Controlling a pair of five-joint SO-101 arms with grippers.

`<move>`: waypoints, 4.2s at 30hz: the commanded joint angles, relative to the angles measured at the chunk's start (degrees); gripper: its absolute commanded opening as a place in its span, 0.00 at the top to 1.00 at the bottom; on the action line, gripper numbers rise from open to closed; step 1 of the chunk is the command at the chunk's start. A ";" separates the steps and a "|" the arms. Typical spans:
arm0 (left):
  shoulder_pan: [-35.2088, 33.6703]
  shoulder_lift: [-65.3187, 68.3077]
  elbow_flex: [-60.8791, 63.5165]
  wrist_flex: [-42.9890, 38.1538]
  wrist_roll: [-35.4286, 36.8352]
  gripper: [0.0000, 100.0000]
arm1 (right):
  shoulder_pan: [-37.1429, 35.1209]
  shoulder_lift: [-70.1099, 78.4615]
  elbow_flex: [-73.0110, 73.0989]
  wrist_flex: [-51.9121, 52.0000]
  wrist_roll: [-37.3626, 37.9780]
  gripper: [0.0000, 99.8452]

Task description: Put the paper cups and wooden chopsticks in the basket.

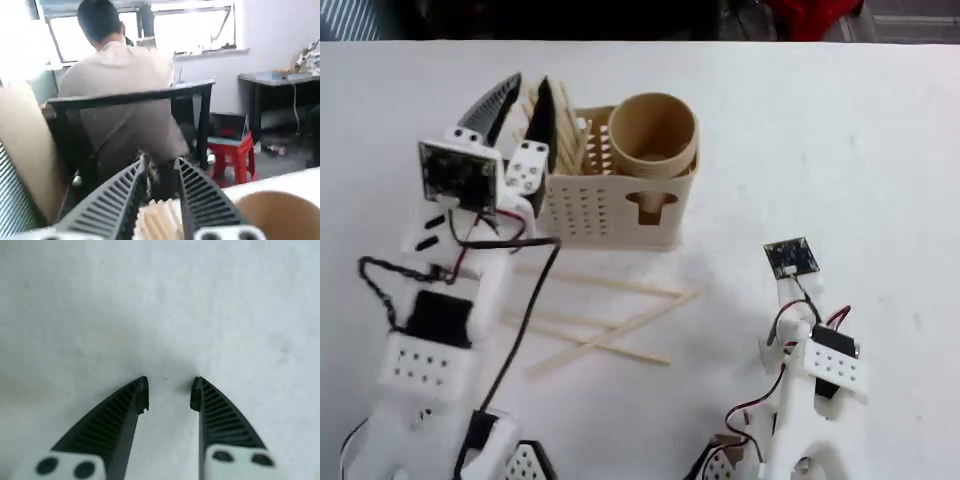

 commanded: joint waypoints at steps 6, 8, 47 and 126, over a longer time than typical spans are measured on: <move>1.19 4.35 -28.40 64.62 -20.66 0.90 | 0.13 -0.57 0.26 -1.01 0.62 0.84; 4.53 10.59 -29.80 72.70 -27.69 0.90 | 0.13 -0.57 0.26 -1.01 0.62 0.84; 21.58 55.69 -9.23 37.89 -29.98 0.98 | 0.22 -26.24 9.85 4.44 0.53 0.84; 0.84 9.80 -27.34 37.19 -1.49 0.96 | -2.42 -33.71 12.48 8.13 0.62 0.84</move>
